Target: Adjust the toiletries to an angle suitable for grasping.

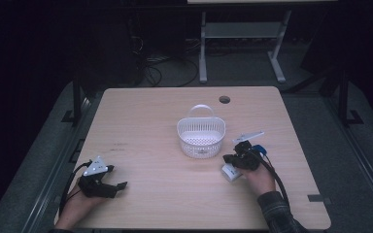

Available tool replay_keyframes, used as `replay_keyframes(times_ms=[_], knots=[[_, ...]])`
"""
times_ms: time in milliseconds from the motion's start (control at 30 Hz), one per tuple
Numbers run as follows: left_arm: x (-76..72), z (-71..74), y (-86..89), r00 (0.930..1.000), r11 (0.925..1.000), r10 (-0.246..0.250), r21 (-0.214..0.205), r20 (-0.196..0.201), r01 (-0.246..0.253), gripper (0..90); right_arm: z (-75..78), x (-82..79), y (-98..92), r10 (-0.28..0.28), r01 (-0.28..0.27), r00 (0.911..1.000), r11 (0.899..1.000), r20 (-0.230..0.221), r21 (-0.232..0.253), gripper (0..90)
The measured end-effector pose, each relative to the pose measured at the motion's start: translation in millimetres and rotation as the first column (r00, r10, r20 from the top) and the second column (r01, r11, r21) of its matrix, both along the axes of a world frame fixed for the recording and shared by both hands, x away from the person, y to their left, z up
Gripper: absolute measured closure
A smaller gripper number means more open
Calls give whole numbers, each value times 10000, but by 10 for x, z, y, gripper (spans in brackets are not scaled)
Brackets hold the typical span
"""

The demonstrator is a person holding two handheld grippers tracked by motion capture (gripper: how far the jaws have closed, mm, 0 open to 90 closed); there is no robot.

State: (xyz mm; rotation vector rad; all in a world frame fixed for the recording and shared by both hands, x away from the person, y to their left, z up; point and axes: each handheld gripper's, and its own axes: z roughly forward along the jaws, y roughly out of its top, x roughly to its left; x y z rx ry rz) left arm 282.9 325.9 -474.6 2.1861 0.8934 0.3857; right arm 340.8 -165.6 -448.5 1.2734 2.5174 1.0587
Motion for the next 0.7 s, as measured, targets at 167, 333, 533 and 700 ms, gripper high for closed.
replay_keyframes(times_ms=[167, 333, 533, 700], knots=[[0, 0, -1, 10000, 10000, 3, -4, 1, -3, 129, 7, -81, -29, 58, -58, 9999, 10000, -103, 13, 897], [1, -1, 0, 10000, 10000, -13, 9, 13, 13, 129, 11, -160, -55, 74, -73, 9998, 10000, -158, 52, 897], [1, -1, 0, 10000, 10000, -7, 2, 16, 7, 129, 6, -257, -113, 43, -41, 9997, 10000, -246, 85, 897], [1, -1, 0, 10000, 10000, -9, 2, 15, 9, 129, 6, -335, -183, -8, 11, 9995, 10000, -317, 93, 897]])
